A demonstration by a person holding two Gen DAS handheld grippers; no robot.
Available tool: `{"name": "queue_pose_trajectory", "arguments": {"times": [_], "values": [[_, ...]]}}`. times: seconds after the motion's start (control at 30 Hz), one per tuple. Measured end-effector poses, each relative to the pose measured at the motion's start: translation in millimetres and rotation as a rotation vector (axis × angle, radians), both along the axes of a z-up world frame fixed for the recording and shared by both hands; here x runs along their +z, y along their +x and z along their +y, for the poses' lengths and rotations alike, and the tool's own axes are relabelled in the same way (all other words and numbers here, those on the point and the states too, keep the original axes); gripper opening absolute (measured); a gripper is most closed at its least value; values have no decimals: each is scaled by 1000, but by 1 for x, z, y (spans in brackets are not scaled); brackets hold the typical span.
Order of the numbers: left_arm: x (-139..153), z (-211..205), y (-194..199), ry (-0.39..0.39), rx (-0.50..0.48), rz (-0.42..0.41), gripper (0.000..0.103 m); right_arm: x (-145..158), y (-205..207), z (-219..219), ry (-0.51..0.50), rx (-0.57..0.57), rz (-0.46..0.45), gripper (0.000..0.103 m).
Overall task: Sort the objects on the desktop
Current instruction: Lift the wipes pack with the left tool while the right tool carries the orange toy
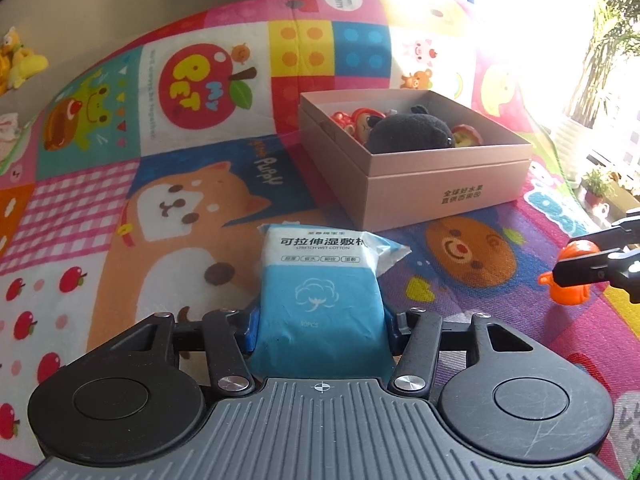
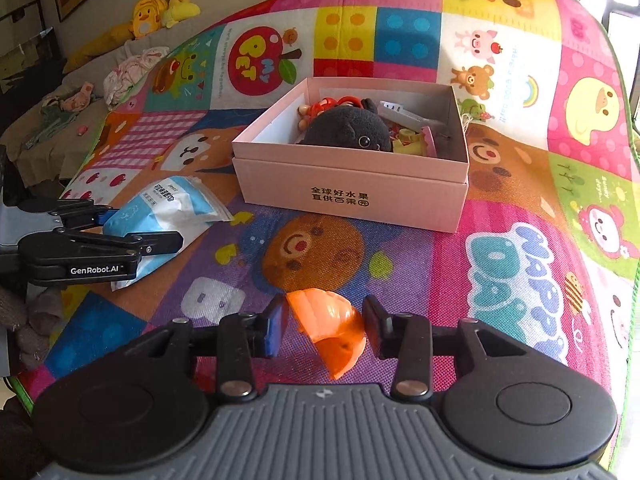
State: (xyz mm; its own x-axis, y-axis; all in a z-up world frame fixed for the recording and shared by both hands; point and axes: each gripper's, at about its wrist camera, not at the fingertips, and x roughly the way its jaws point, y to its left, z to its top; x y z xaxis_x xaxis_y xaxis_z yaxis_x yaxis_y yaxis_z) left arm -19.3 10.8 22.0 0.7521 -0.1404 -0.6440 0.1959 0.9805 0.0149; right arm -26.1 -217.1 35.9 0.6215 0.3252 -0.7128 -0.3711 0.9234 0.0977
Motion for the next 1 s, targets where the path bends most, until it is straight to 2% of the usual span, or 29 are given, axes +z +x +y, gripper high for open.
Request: {"name": "queue_pose_trajectory", "arguments": {"times": [0.07, 0.33, 0.47, 0.6, 0.73, 0.77, 0.8, 0.83, 0.9, 1.0], "values": [[9, -3, -8, -1, -22, -25, 58, 3, -2, 0, -7, -6, -13, 38], [64, -17, -22, -37, -55, -171, 58, 18, -11, -9, 23, -15, -71, 20], [81, -25, -24, -41, -68, -223, 58, 22, -14, -20, 45, -30, -79, 16], [83, -31, -26, -48, -90, -225, 58, 23, -16, -29, 55, -41, -80, 14], [63, -36, -25, -40, -100, -165, 58, 14, -18, -26, 19, -28, -63, 14], [54, -34, -25, -40, -96, -138, 58, 11, -20, -24, -5, -25, -75, 16], [47, -34, -24, -41, -92, -116, 58, 7, -22, -21, -38, -24, -92, 33], [38, -31, -23, -44, -87, -90, 58, 4, -24, -18, -70, -31, -121, 64], [24, -27, -22, -50, -76, -44, 59, -1, -27, -14, -110, -44, -193, 90], [5, -24, -21, -37, -63, 11, 59, -8, -17, -11, -110, -26, -164, 90]]}}
